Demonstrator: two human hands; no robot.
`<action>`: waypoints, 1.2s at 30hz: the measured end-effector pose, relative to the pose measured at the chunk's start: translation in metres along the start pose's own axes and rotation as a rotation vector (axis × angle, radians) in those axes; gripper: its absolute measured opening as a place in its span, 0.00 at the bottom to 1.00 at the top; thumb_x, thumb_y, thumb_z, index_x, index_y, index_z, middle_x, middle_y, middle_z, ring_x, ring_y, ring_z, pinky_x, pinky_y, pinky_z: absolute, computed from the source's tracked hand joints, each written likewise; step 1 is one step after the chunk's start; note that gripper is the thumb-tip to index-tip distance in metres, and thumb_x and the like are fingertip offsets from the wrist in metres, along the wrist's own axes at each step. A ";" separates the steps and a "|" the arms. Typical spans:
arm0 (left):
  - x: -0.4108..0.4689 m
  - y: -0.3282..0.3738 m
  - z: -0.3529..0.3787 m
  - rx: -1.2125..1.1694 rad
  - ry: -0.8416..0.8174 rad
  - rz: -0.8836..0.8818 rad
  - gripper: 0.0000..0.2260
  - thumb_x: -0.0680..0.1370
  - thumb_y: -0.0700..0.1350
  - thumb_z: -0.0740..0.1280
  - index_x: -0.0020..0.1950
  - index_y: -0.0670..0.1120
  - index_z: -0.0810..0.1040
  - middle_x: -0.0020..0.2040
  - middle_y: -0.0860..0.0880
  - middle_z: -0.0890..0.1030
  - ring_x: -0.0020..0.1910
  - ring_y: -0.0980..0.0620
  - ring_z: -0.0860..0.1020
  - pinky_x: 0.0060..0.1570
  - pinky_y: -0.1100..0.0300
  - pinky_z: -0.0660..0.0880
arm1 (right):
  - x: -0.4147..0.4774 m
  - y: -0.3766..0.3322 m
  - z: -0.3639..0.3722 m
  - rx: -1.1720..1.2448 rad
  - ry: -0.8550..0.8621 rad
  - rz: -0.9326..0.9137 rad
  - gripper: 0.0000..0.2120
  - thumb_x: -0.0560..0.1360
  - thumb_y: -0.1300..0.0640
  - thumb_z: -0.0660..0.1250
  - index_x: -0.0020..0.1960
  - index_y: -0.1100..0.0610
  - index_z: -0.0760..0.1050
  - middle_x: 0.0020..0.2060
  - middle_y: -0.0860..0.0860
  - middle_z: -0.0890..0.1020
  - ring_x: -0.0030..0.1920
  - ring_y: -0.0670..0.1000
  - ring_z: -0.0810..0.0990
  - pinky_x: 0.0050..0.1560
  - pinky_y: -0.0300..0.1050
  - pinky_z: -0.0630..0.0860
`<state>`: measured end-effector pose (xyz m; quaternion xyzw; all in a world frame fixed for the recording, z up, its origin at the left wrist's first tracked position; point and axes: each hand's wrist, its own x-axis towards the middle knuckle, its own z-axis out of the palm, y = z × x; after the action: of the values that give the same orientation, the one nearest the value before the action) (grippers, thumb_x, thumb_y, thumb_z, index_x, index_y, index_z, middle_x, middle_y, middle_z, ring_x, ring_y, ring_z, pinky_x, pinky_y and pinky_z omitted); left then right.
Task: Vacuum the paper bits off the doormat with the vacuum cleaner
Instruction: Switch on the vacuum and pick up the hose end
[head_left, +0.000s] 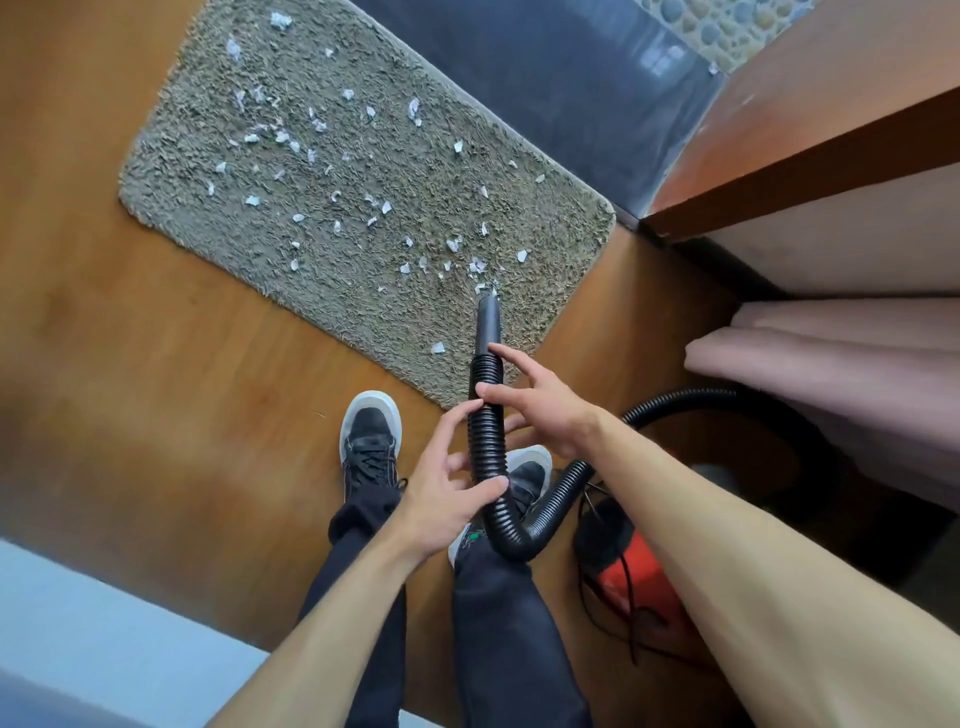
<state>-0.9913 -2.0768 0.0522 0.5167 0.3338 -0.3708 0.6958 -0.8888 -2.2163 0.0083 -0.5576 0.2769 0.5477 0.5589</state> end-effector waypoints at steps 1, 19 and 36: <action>-0.001 -0.001 0.002 0.002 -0.007 -0.004 0.34 0.76 0.32 0.71 0.70 0.65 0.67 0.54 0.41 0.83 0.42 0.52 0.83 0.38 0.60 0.79 | 0.000 0.003 -0.001 0.005 -0.005 0.002 0.30 0.77 0.59 0.71 0.74 0.43 0.65 0.47 0.58 0.85 0.32 0.53 0.83 0.32 0.48 0.81; 0.021 -0.016 0.041 0.152 -0.058 -0.122 0.31 0.78 0.33 0.69 0.71 0.63 0.65 0.47 0.44 0.82 0.43 0.50 0.84 0.36 0.51 0.82 | -0.075 0.193 -0.032 0.427 0.784 0.189 0.07 0.80 0.66 0.59 0.46 0.63 0.74 0.31 0.56 0.74 0.26 0.49 0.71 0.23 0.35 0.70; 0.015 -0.056 0.077 0.277 -0.018 -0.125 0.30 0.80 0.32 0.66 0.71 0.62 0.64 0.38 0.50 0.82 0.36 0.52 0.84 0.35 0.53 0.83 | -0.131 0.311 -0.050 0.844 1.205 0.362 0.06 0.77 0.64 0.65 0.51 0.62 0.80 0.38 0.54 0.82 0.37 0.50 0.80 0.37 0.37 0.77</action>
<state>-1.0254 -2.1640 0.0318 0.5828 0.3045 -0.4604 0.5964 -1.1925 -2.3714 0.0181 -0.4452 0.8079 0.0789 0.3780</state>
